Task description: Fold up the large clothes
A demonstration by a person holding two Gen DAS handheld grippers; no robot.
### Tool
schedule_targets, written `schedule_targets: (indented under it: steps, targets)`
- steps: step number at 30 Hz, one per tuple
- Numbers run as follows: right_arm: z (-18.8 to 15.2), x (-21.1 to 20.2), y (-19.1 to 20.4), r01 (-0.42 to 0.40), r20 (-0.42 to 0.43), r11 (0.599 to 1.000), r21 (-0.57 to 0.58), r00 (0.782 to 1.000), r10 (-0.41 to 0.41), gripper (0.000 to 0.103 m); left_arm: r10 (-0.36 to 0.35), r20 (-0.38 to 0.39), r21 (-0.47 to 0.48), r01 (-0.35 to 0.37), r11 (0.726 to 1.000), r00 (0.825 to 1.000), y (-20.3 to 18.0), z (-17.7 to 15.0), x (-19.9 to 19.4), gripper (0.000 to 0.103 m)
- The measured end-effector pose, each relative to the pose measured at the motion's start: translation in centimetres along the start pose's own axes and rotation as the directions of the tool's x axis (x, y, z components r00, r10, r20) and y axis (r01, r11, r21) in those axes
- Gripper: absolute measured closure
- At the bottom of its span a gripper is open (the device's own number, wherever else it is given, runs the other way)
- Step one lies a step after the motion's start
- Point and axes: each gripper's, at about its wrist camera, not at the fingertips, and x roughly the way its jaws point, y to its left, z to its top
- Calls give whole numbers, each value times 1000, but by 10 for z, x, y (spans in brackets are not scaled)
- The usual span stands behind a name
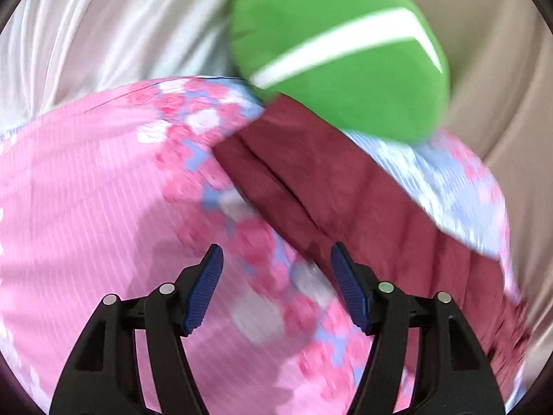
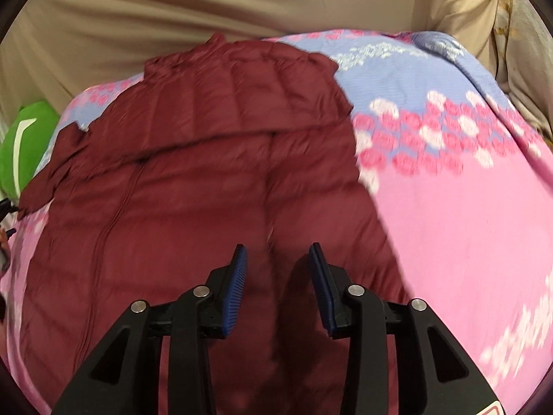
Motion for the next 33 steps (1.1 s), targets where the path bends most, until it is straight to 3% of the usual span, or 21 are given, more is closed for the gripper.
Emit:
schedule_targets:
  steps: [3, 5, 6, 7, 11, 14, 16, 19, 21, 22, 26, 31, 33]
  targets:
    - [-12, 6, 7, 23, -2, 1000, -8, 1000, -23, 63, -58, -47, -34, 57, 998, 997, 8, 19, 21, 45]
    - [-20, 4, 12, 29, -7, 1000, -7, 1000, -29, 62, -91, -69, -20, 90, 996, 993, 0, 22, 29, 77]
    - [-21, 4, 13, 32, -10, 999, -4, 999, -32, 62, -112, -78, -9, 111, 994, 991, -4, 24, 31, 85]
    - [-22, 3, 14, 34, -12, 999, -1, 999, -34, 62, -120, -86, 5, 121, 993, 989, -11, 25, 31, 101]
    - [-26, -3, 18, 42, -4, 999, 10, 999, -42, 62, -197, -56, 92, 202, 975, 979, -54, 25, 2, 103]
    - [-24, -6, 21, 27, 7, 999, 21, 1000, -27, 62, -295, -32, 212, 295, 932, 955, -107, 14, -45, 103]
    - [-23, -5, 25, 8, 8, 1000, 20, 1000, -8, 62, -367, -33, 302, 359, 883, 930, -145, -1, -78, 103]
    - [-22, -4, 31, -15, 13, 1000, 11, 1000, 15, 62, -479, -66, 474, 450, 757, 875, -218, -47, -138, 103]
    - [-22, -3, 34, -32, 12, 999, 10, 999, 32, 62, -533, -121, 577, 496, 649, 838, -271, -94, -171, 103]
    - [-23, -3, 34, -38, 12, 999, 10, 999, 38, 62, -550, -176, 618, 526, 584, 816, -301, -126, -183, 103]
    - [-28, -7, 30, -36, 17, 999, 18, 999, 35, 62, -517, -357, 681, 595, 426, 778, -376, -237, -184, 103]
    - [-38, -18, 13, -20, 19, 999, 30, 1000, 20, 53, -378, -526, 690, 642, 335, 762, -414, -364, -145, 99]
    - [-39, -20, 3, 2, 20, 999, 35, 1000, -2, 51, -300, -552, 709, 628, 322, 778, -418, -406, -125, 95]
